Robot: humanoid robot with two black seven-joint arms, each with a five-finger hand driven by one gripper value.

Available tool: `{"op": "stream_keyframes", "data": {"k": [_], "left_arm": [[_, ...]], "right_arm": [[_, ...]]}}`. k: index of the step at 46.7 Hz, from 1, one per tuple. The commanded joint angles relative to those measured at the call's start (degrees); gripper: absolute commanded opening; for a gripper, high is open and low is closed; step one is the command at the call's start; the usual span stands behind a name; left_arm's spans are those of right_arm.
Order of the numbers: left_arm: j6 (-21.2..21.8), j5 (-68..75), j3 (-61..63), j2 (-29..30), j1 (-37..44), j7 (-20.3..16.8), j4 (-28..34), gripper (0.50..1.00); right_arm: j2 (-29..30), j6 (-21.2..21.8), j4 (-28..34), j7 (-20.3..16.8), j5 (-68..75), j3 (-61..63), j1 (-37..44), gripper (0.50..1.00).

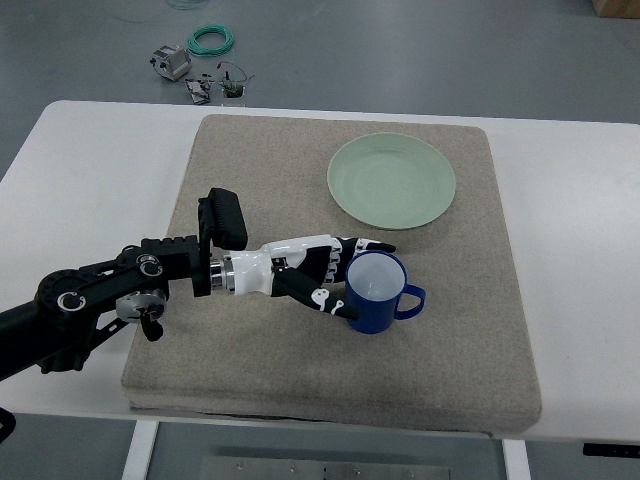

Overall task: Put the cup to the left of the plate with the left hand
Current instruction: 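Close the left hand fingers around the blue mug body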

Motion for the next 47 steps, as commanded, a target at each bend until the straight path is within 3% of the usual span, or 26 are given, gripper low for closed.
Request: {"op": "stream_keyframes", "data": {"k": [1, 13, 47], "left_arm": [[0.0, 0.0, 0.0, -0.1, 0.0, 0.0, 0.9, 0.996], [0.0, 0.0, 0.0, -2.3, -0.1, 0.0, 3.9, 0.996], [0.0, 1.0, 0.0, -4.7, -1.1, 0.0, 4.1, 0.994]], "right_arm": [[0.0, 0.0, 0.0, 0.0, 0.0, 0.0, 0.0, 0.934], [0.0, -0.1, 0.0, 0.0, 0.0, 0.0, 0.0, 0.934], [0.0, 0.0, 0.0, 0.0, 0.0, 0.0, 0.0, 0.934]]}}
